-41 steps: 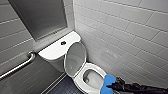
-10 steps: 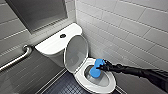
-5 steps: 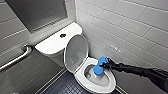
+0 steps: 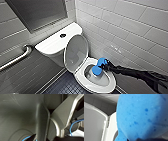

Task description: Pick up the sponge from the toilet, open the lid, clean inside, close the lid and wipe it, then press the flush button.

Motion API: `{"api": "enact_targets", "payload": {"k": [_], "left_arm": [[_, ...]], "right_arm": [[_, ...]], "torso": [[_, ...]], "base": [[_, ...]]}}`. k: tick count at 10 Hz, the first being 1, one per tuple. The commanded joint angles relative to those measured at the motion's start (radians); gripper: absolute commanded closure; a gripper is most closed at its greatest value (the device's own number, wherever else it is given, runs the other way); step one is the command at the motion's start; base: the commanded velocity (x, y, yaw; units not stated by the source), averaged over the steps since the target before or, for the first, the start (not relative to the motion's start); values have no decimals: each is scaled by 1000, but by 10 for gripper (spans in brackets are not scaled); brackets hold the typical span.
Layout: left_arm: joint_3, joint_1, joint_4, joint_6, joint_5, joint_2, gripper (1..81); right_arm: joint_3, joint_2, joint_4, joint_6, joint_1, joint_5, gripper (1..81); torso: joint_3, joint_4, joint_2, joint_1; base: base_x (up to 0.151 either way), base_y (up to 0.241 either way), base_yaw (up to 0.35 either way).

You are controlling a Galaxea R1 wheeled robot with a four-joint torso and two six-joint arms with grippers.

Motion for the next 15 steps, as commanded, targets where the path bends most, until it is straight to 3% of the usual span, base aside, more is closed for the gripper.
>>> {"api": "enact_targets", "payload": {"k": [1,5,9,15], "left_arm": [[71,41,-7,-3,71,-36,10],[68,41,-6,-1,71,-28,10],[69,41,-3,-1,71,-28,10],[71,41,5,2,69,-11,10]], "right_arm": [[17,-37,7,9,93,-21,811],[215,-205,-3,4,24,-19,811],[309,-319,-3,7,-108,68,811],[572,-544,4,7,-260,161,811]], "torso": [[0,0,0,0],[0,0,0,0],[0,0,0,0],[0,0,0,0]], "base": [[0,0,0],[0,0,0],[0,0,0],[0,0,0]]}}
